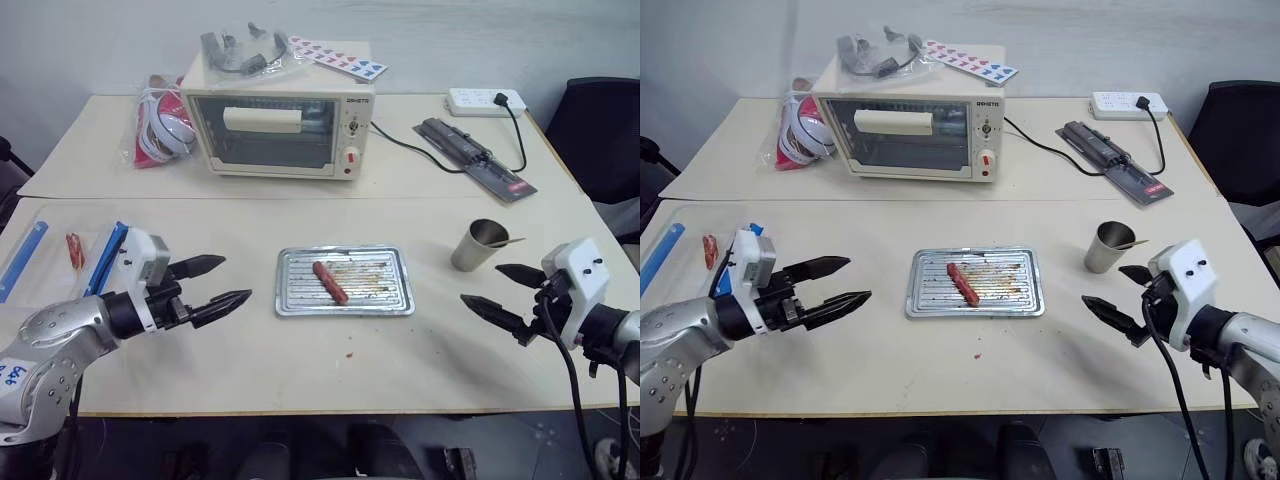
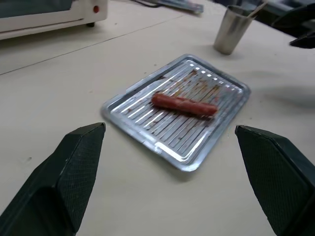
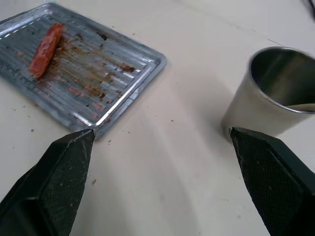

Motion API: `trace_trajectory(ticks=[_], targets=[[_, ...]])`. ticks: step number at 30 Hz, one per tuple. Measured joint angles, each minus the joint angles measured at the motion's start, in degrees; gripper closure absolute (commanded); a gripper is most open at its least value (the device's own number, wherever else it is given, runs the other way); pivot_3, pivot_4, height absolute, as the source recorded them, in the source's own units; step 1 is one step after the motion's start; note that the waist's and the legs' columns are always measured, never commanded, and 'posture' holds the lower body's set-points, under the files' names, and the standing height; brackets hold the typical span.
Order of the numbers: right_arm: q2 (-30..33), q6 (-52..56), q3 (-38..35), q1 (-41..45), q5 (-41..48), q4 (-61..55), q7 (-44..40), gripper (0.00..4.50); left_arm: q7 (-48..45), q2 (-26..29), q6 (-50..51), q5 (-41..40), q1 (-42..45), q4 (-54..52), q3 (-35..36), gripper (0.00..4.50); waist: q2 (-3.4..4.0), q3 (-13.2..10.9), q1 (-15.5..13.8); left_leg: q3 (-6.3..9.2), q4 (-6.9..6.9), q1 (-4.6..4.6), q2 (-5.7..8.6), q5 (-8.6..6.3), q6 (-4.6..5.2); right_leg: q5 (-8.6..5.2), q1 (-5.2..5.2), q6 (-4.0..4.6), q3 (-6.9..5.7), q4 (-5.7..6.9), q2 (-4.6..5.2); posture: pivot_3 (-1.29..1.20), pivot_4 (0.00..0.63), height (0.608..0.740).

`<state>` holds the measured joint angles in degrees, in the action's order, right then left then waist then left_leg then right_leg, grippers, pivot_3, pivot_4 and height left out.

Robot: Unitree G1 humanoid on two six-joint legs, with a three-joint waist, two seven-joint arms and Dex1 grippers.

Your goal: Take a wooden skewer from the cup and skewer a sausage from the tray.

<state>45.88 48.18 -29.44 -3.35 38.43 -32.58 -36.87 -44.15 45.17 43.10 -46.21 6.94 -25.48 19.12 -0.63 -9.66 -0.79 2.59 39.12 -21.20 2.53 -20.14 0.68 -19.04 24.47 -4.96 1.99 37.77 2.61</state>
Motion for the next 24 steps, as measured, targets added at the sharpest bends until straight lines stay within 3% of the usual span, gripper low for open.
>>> trace_trajectory(ticks=[9,14,22,24], targets=[[-10.9,3.6,-2.7,4.3,3.4,-2.9,16.5,0.0,-13.1,1.8,5.7,-4.8,23.2,8.9,-11.3,0.05,0.03,0.0,-0.4,0.01,0.04,-0.03,0.05,0.02,-0.03,0.0,0.05,0.0,0.0,0.07,-0.01,0.0,0.15,0.74],[-15.3,3.8,-2.8,6.3,3.6,-2.7,23.5,0.0,-19.7,-0.5,6.1,-4.3,31.8,13.3,-17.8,0.05,0.03,0.0,-0.2,0.01,0.04,-0.03,0.04,0.04,-0.05,0.0,0.07,0.0,0.0,0.08,-0.03,0.0,0.15,0.74],[-20.1,3.0,-2.5,10.4,3.8,0.3,29.9,0.0,-24.4,-5.2,3.8,-0.6,37.7,15.7,-24.2,0.05,0.07,0.0,0.9,0.01,0.02,-0.04,0.02,0.04,-0.05,0.0,0.08,0.0,0.02,0.21,-0.07,0.0,0.15,0.74],[-21.0,1.9,-2.4,11.4,3.5,1.6,30.7,0.41,-24.8,-5.8,3.0,0.4,37.9,16.8,-24.4,0.0,0.08,0.0,1.0,0.01,0.02,-0.03,0.01,0.04,-0.05,0.0,0.09,0.0,0.02,0.22,-0.07,0.0,0.15,0.74]])
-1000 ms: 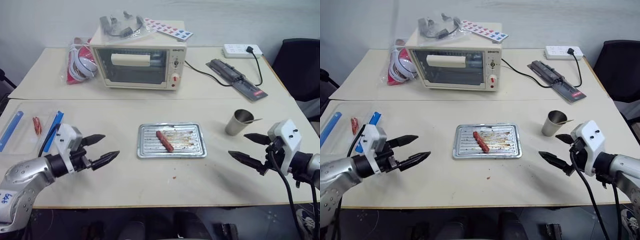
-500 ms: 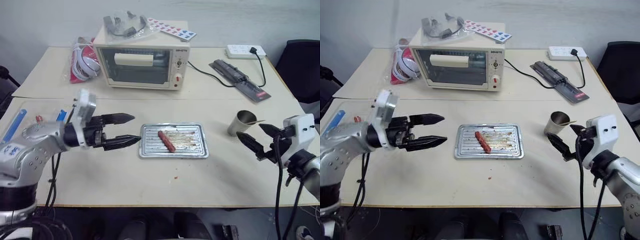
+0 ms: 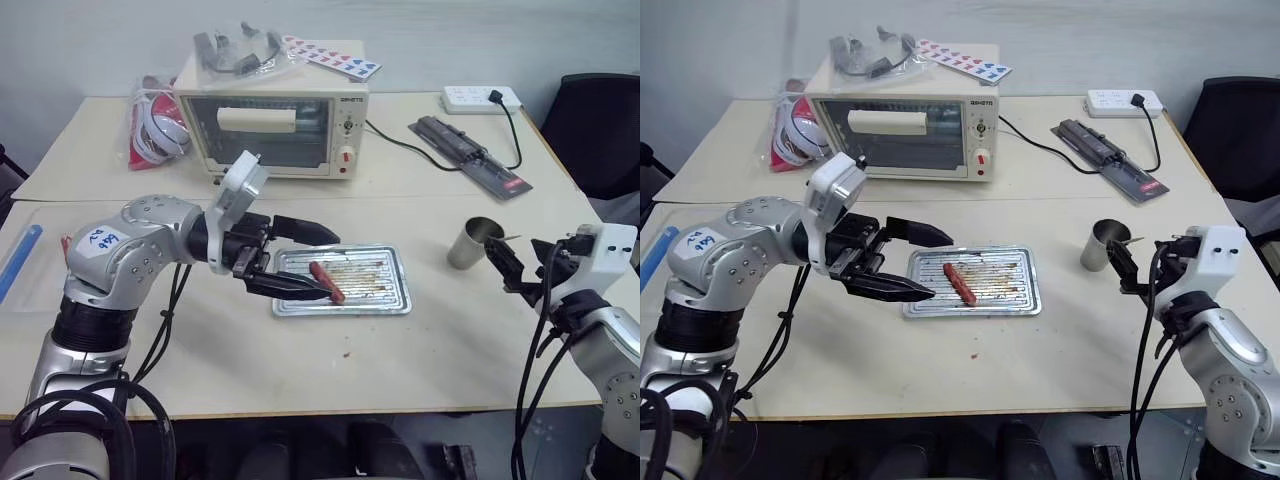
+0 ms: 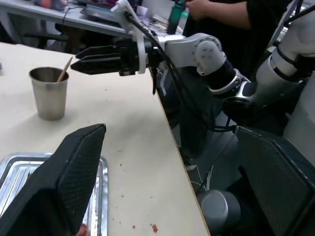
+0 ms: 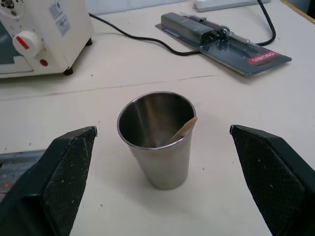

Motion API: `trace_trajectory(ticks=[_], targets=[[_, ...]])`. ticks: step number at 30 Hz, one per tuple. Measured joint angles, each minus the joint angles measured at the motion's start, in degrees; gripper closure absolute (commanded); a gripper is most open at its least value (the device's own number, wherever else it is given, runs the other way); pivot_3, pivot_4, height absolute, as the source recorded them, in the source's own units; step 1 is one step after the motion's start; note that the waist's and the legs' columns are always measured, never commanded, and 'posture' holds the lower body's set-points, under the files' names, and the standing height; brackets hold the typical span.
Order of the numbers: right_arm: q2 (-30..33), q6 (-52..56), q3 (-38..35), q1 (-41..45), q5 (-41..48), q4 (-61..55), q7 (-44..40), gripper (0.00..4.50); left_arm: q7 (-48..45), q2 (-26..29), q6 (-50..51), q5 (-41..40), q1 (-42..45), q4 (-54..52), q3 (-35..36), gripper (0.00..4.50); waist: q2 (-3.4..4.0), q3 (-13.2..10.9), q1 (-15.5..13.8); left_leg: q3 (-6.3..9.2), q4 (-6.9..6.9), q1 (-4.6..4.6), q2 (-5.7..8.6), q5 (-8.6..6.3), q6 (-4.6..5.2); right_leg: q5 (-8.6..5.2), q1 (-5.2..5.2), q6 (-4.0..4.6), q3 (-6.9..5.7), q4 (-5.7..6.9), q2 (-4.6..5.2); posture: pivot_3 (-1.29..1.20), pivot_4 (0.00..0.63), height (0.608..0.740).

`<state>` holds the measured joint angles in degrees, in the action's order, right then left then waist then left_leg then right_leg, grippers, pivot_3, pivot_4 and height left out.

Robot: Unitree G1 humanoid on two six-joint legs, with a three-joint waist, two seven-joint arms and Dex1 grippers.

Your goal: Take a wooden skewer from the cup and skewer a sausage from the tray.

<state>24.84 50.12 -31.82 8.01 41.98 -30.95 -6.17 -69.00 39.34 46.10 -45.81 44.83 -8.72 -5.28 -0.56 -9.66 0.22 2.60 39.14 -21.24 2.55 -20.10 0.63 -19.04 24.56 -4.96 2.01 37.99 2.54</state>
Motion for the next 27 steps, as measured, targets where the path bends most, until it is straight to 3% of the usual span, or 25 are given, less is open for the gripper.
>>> trace_trajectory(ticks=[6,8,12,15,21,27], targets=[[-1.1,-3.0,2.5,2.5,-1.9,4.2,0.9,2.07,-0.7,-1.1,-1.8,2.8,0.0,1.7,-0.7,0.0,0.01,0.0,0.0,0.0,0.0,-0.01,0.0,0.0,0.0,0.0,0.02,0.0,0.0,0.01,0.0,0.0,0.15,0.74],[-1.1,-3.8,3.2,2.6,-2.6,4.8,0.9,2.44,-0.8,-1.1,-2.0,3.3,0.0,1.8,-0.7,0.0,0.01,0.0,0.0,0.0,0.0,-0.02,0.0,0.0,0.0,0.0,0.02,0.0,0.01,0.04,0.0,0.0,0.15,0.74],[-1.1,-4.5,4.4,3.1,-3.1,6.3,0.9,2.44,-1.2,-1.1,-2.7,3.9,-0.1,1.9,-0.7,0.0,0.01,0.0,-0.1,0.0,0.02,-0.02,0.0,0.0,0.0,0.0,0.01,0.0,0.0,0.04,0.01,0.0,0.15,0.74],[-1.1,-5.2,4.4,3.2,-3.7,6.7,0.9,2.91,-1.2,-1.1,-3.0,4.5,-0.1,2.0,-0.6,0.0,0.02,0.0,0.0,0.0,0.02,-0.02,0.0,0.0,0.0,0.0,0.02,0.0,0.0,0.04,0.01,0.0,0.15,0.74],[-1.2,-6.4,4.5,4.0,-4.2,7.3,0.9,4.47,-1.2,-1.2,-3.1,4.9,-0.2,2.0,-0.4,0.0,0.02,0.0,0.0,0.0,0.02,-0.02,0.0,0.0,0.0,0.0,0.02,0.0,0.0,0.04,0.01,0.0,0.15,0.74],[-1.2,-6.5,4.5,4.3,-4.8,7.4,0.9,4.47,-1.2,-1.5,-3.4,5.4,-0.8,2.0,-0.3,0.0,0.02,0.0,0.0,0.0,0.02,-0.02,0.0,0.0,0.0,0.0,0.01,0.0,0.0,0.05,0.01,0.0,0.15,0.74]])
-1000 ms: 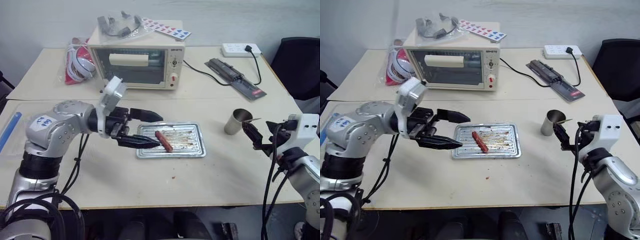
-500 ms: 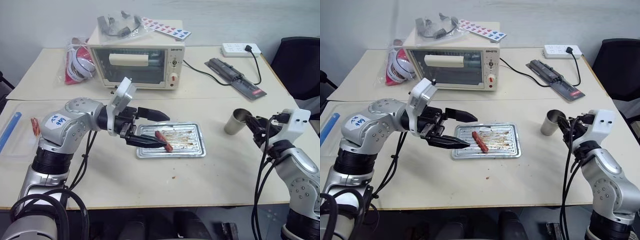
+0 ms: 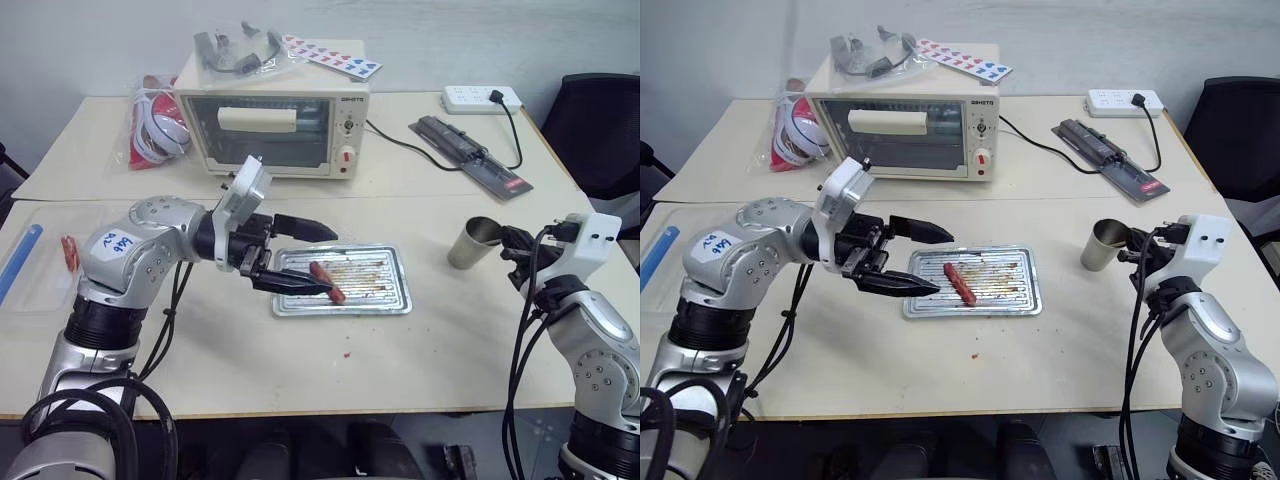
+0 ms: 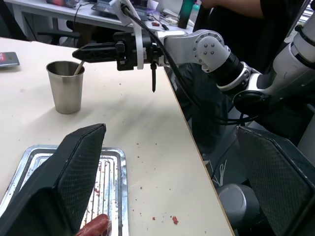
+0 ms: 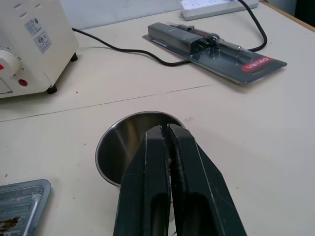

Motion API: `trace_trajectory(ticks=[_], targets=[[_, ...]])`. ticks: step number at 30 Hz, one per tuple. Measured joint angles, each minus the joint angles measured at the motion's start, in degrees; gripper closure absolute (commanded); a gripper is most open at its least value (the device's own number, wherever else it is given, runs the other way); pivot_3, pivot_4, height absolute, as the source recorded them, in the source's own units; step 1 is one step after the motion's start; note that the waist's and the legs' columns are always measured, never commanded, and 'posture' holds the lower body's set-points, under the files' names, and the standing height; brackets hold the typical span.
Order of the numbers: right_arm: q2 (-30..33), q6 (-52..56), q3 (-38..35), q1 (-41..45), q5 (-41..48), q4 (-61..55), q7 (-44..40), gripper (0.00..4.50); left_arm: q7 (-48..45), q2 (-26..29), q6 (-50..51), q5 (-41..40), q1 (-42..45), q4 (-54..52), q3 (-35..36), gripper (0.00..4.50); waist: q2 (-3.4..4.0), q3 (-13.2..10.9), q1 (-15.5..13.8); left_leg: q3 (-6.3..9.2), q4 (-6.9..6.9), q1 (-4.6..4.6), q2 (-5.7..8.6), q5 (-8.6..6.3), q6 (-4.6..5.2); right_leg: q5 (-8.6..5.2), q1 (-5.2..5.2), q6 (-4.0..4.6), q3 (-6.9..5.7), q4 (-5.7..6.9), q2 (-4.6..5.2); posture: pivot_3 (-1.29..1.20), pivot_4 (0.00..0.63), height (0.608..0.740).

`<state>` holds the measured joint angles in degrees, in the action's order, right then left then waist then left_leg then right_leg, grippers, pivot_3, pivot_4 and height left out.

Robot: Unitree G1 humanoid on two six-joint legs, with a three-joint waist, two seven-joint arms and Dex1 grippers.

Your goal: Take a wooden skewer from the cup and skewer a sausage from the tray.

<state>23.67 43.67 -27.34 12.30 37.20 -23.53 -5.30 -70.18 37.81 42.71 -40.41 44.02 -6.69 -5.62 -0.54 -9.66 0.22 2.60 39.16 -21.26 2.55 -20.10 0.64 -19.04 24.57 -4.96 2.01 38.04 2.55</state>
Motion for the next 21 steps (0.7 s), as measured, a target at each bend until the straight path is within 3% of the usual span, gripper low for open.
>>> trace_trajectory(ticks=[4,9,14,19,21], targets=[[1.8,1.6,-0.1,2.4,0.6,-0.4,0.5,4.47,0.1,-0.3,-1.2,0.5,-1.1,0.2,0.1,0.0,0.02,0.0,0.0,0.0,0.0,0.0,0.0,0.0,0.0,0.0,0.02,0.0,0.0,0.0,0.0,0.0,0.15,0.74],[8.7,7.9,-2.3,5.5,5.4,-4.3,0.5,4.47,0.7,-0.2,-2.4,1.5,-3.0,0.3,0.8,0.0,0.09,0.0,0.0,0.0,0.0,-0.04,-0.01,0.0,0.0,0.0,0.03,0.0,0.0,-0.03,0.0,0.0,0.15,0.74],[19.4,19.1,-8.4,12.8,18.0,-4.1,-0.2,4.47,3.2,0.5,-2.8,1.7,-6.3,0.1,3.6,0.0,0.19,-0.1,0.0,0.03,-0.02,-0.04,-0.06,-0.01,0.02,0.0,0.0,0.0,-0.05,-0.13,0.0,0.0,0.15,0.74],[24.8,27.8,-10.7,19.4,41.0,5.3,4.0,4.47,6.2,0.2,-3.6,2.1,-8.3,-1.3,5.5,0.0,0.19,-0.1,-0.1,0.0,0.01,-0.05,-0.07,-0.01,0.04,0.0,-0.02,0.0,-0.03,-0.18,0.02,0.0,0.15,0.74],[26.7,25.7,-8.4,18.3,57.3,9.4,9.4,4.47,7.6,-0.8,-4.1,2.1,-8.3,-1.6,6.2,0.0,0.18,-0.1,-0.2,0.03,0.01,-0.07,-0.1,-0.01,0.04,0.0,-0.04,0.0,-0.09,-0.16,0.02,0.0,0.15,0.74]])
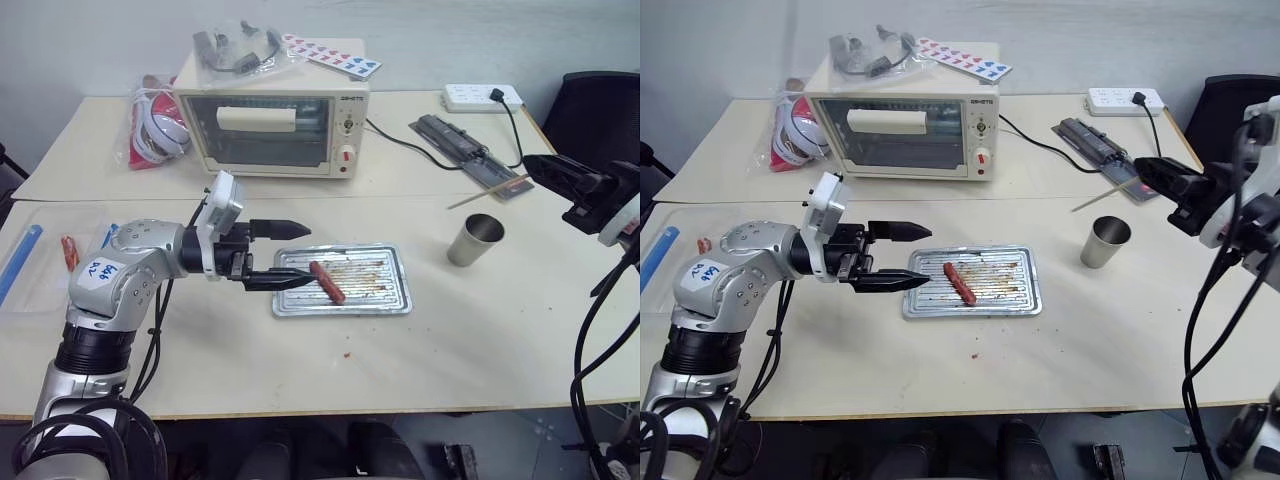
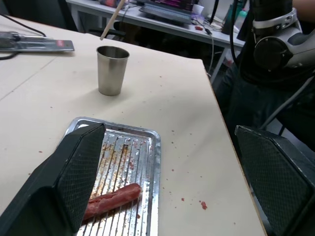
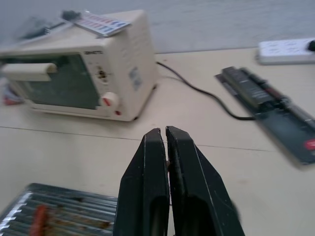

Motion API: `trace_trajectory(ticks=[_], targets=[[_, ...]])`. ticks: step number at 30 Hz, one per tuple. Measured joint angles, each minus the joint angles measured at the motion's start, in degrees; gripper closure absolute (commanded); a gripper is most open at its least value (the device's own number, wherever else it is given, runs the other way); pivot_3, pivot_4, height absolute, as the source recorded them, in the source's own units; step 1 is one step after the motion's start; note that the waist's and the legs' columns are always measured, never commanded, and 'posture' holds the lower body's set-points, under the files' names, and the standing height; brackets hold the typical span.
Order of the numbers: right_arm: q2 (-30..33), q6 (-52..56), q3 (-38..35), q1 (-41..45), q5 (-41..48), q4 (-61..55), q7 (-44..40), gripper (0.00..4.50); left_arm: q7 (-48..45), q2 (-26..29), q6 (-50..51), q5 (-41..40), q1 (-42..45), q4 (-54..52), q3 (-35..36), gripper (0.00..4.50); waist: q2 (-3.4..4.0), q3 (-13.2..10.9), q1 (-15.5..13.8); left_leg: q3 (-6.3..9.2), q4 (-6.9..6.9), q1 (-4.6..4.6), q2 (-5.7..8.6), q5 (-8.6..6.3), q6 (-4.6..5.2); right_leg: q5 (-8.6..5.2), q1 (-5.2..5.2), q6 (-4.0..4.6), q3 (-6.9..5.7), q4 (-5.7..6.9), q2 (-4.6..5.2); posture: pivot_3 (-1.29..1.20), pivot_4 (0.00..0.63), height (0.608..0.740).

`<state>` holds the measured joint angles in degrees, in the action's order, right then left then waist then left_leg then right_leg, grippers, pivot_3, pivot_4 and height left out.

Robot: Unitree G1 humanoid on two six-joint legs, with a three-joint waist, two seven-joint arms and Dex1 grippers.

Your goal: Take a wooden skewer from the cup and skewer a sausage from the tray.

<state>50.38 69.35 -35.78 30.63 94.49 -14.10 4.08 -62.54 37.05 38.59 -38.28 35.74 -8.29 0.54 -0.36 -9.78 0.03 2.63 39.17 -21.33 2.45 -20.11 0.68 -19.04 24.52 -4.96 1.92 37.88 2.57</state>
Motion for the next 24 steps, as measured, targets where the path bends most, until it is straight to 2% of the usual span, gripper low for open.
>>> trace_trajectory(ticks=[2,3,7,11,20,24], targets=[[-0.1,-2.7,3.8,-1.3,11.0,0.6,3.7,4.47,1.3,-0.9,-0.6,0.2,0.0,0.0,0.5,0.0,-0.02,0.0,0.1,-0.03,0.04,-0.04,0.0,0.0,0.02,0.0,0.01,-0.01,0.01,-0.02,0.0,0.0,0.15,0.74],[-2.1,-4.8,5.9,-1.7,14.0,0.0,5.6,4.47,2.1,-1.5,-1.0,0.4,0.0,0.0,0.7,0.0,-0.06,0.0,0.1,-0.03,0.04,-0.04,-0.01,0.0,0.03,0.01,-0.01,-0.01,0.01,-0.02,0.0,0.0,0.15,0.74],[-16.7,-11.9,14.4,-3.7,17.0,-6.0,9.7,4.47,4.5,-4.0,-2.3,0.9,0.0,-0.4,0.2,0.0,-0.14,0.1,0.4,-0.04,0.04,-0.09,-0.04,0.0,0.02,0.01,0.09,-0.02,0.02,0.1,-0.03,0.0,0.15,0.74],[-20.9,-15.7,17.8,-5.8,17.1,-10.2,11.4,4.47,5.5,-4.1,-2.4,1.2,-0.8,-1.0,0.3,0.0,-0.1,0.0,0.1,0.0,0.05,-0.16,-0.02,0.0,0.03,0.02,0.11,-0.03,-0.02,0.01,0.0,0.0,0.15,0.74],[-22.6,-19.2,19.3,-8.4,17.2,-11.2,11.7,4.47,8.6,-7.0,-2.5,1.2,-1.1,-3.1,0.3,0.0,-0.1,0.0,0.3,0.03,0.06,-0.14,0.0,-0.01,0.04,0.03,0.07,-0.06,-0.03,-0.03,0.0,0.0,0.15,0.74],[-23.0,-19.6,19.5,-9.2,17.2,-11.4,11.7,4.5,10.2,-8.3,-2.4,0.8,-2.4,-4.8,0.8,0.81,-0.1,0.0,0.3,0.03,0.04,-0.14,-0.02,-0.01,0.04,0.03,0.07,-0.06,-0.03,-0.03,-0.01,0.0,0.15,0.74]])
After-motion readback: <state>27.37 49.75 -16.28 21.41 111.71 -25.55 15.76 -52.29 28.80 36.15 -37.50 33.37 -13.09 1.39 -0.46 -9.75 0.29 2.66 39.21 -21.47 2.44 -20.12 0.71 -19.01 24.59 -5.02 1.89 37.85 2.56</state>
